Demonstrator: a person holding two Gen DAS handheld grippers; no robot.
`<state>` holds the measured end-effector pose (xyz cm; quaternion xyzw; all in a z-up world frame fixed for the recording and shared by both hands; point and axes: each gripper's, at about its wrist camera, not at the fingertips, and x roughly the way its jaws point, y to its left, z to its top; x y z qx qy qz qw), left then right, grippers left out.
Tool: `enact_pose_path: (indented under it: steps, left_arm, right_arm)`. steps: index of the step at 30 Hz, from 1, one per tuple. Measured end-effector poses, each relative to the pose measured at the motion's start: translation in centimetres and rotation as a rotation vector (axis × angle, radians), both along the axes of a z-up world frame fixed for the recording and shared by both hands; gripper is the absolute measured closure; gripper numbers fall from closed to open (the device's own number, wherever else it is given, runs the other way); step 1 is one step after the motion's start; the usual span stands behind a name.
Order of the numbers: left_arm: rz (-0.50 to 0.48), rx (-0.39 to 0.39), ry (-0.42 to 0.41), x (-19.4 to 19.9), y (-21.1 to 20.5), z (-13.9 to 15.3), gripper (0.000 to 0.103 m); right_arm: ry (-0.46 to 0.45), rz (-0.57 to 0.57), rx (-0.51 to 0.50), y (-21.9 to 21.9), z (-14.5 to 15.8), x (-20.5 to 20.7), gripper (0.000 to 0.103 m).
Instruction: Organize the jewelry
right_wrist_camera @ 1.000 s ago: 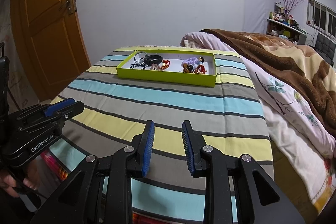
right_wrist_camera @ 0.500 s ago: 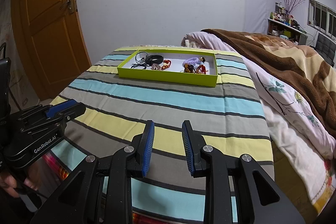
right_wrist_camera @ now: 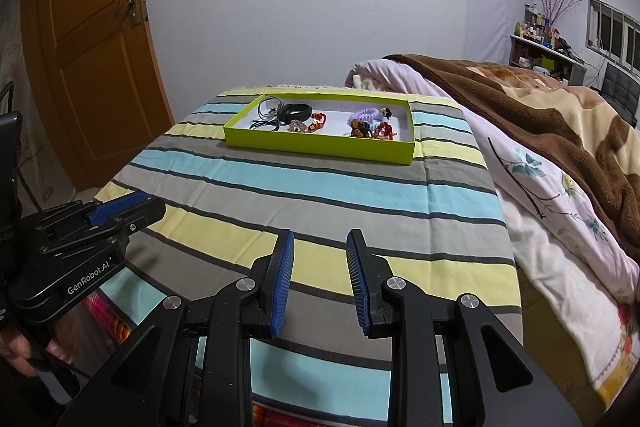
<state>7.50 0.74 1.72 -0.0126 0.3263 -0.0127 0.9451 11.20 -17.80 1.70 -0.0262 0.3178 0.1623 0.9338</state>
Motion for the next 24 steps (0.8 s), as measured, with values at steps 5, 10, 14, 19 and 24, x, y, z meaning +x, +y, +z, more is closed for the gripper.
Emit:
enact_pose_path:
  steps: [5,10,14,19,24]
  left_arm:
    - [-0.001,-0.001,0.001,-0.02,-0.01,-0.01,0.08]
    - [0.0,-0.001,0.001,-0.02,-0.02,0.01,0.08]
    - [-0.002,-0.002,0.001,-0.04,-0.02,0.0,0.08]
    - [-0.001,-0.002,0.002,-0.07,-0.07,0.0,0.08]
    - [0.0,-0.001,0.002,-0.23,-0.18,-0.02,0.08]
  right_arm:
    - [0.001,0.0,0.0,0.02,0.0,-0.01,0.075]
    - [0.002,0.002,0.001,0.01,-0.1,-0.06,0.075]
    - [0.002,0.002,0.001,0.02,-0.09,-0.07,0.075]
    - [0.002,0.002,0.001,0.01,-0.09,-0.06,0.075]
    - [0.003,0.002,0.001,0.0,-0.12,-0.13,0.075]
